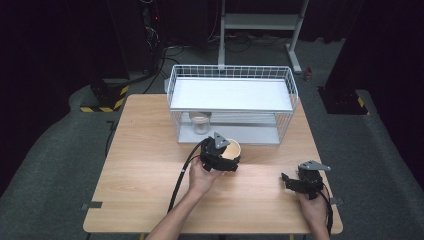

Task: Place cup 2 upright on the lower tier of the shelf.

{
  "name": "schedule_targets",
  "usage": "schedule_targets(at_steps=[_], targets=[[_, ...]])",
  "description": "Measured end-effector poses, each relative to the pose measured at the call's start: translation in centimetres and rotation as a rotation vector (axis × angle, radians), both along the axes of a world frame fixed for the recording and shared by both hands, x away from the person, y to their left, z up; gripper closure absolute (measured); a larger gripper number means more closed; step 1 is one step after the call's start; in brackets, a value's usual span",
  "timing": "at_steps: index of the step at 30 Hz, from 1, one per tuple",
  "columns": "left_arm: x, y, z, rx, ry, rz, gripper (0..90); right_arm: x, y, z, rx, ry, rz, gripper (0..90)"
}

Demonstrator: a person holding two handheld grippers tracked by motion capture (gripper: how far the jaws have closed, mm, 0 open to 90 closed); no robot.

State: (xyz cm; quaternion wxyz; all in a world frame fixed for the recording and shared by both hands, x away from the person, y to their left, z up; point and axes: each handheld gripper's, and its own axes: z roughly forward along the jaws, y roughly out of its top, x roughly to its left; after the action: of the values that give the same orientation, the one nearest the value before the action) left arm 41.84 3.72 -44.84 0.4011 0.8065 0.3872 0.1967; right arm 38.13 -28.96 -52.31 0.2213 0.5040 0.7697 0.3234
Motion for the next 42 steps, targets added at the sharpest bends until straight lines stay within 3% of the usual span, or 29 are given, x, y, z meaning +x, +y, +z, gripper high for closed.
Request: schedule_targets(at_steps=[10,34,42], targets=[[2.0,-0.6,0.1,0.036,-0.021,0.014,10.6,0.0,0.0,0.0,-0.001,-0.001,0.001,25.9],[5.8,-1.7,-0.7,0.043,-0.022,0.084,10.6,0.0,0.0,0.0,0.000,0.000,0.000,25.9],[6.7,-1.6,-0.8,0.025,-0.018,0.105,10.6,0.0,0.0,0.0,-0.001,-0.001,0.001,25.9]])
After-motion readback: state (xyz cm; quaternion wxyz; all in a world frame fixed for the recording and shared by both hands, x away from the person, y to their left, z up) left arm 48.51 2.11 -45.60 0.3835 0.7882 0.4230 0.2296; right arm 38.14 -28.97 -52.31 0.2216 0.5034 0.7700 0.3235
